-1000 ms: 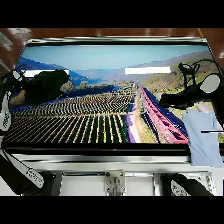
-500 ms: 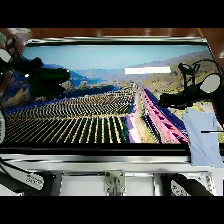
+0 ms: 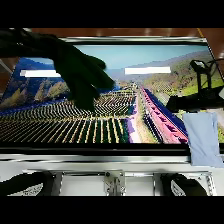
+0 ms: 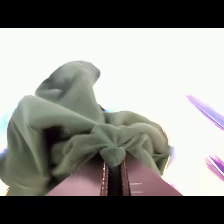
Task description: Fold the shirts.
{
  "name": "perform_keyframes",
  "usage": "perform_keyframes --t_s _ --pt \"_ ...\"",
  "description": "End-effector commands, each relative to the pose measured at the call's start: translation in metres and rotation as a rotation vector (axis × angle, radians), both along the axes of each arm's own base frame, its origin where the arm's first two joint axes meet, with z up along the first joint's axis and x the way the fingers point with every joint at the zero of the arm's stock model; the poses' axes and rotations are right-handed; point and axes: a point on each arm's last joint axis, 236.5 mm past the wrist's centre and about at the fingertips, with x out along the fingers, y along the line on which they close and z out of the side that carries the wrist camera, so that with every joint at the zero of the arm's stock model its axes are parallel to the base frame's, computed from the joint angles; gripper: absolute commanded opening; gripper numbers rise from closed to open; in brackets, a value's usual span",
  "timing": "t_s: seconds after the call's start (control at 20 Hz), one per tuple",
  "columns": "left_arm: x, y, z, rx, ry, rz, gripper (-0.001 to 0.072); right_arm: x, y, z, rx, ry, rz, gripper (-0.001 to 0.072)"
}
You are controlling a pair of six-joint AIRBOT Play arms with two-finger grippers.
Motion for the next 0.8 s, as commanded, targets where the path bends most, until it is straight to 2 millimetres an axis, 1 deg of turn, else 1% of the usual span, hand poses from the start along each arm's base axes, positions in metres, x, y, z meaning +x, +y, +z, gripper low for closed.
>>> perform_keyframes --t_s 0.0,0.05,0.1,0.15,0.2,0.25,0.3,0.35,0.4,0.45,0.5,0.55,0.65,0.7,0.75 --pt "-0.066 -0.082 -0.029 0.004 0.104 -0.19 0.0037 -0.037 -0.026 0.017 -0.111 0.008 -0.018 0.0574" --pt "-0.078 -0.105 -0.055 0.014 0.153 -0.228 0.0037 -0.045 -0.032 0.016 -0.137 0.03 -0.024 0.0606" --pt "-0.091 -0.127 -0.085 0.03 0.202 -0.261 0.0037 -0.054 -0.037 0.014 -0.158 0.067 -0.028 0.0673" --pt "-0.101 -0.146 -0.113 0.045 0.24 -0.286 0.0037 -0.061 -0.04 0.011 -0.168 0.099 -0.029 0.0673" --pt "-0.106 -0.166 -0.142 0.041 0.271 -0.293 0.0037 -0.062 -0.039 0.01 -0.165 0.109 -0.027 0.0673" --pt "-0.108 -0.184 -0.164 0.012 0.299 -0.289 0.0037 -0.06 -0.037 0.01 -0.157 0.1 -0.025 0.0673" --pt "-0.107 -0.201 -0.18 -0.025 0.337 -0.286 0.0042 -0.057 -0.036 0.011 -0.154 0.086 -0.027 0.0673" --pt "-0.105 -0.214 -0.191 -0.068 0.386 -0.282 0.0213 -0.054 -0.036 0.011 -0.151 0.08 -0.035 0.0673" --pt "-0.099 -0.216 -0.2 -0.083 0.428 -0.268 0.0565 -0.05 -0.036 0.009 -0.15 0.077 -0.038 0.0673" --pt "-0.091 -0.208 -0.207 -0.072 0.47 -0.248 0.07 -0.047 -0.036 0.005 -0.152 0.088 -0.037 0.0672" --pt "-0.082 -0.186 -0.214 -0.028 0.521 -0.221 0.07 -0.045 -0.038 -0.001 -0.159 0.108 -0.036 0.0673" --pt "-0.073 -0.159 -0.217 0.018 0.567 -0.2 0.07 -0.042 -0.04 -0.009 -0.169 0.131 -0.025 0.0673" --pt "-0.061 -0.089 -0.222 0.111 0.656 -0.161 0.07 -0.036 -0.043 -0.034 -0.172 0.195 -0.014 0.0673" --pt "-0.055 -0.051 -0.223 0.143 0.703 -0.125 0.07 -0.036 -0.044 -0.049 -0.159 0.237 -0.004 0.0673" --pt "-0.052 -0.019 -0.223 0.15 0.742 -0.085 0.0701 -0.037 -0.046 -0.064 -0.136 0.28 0.001 0.0673"
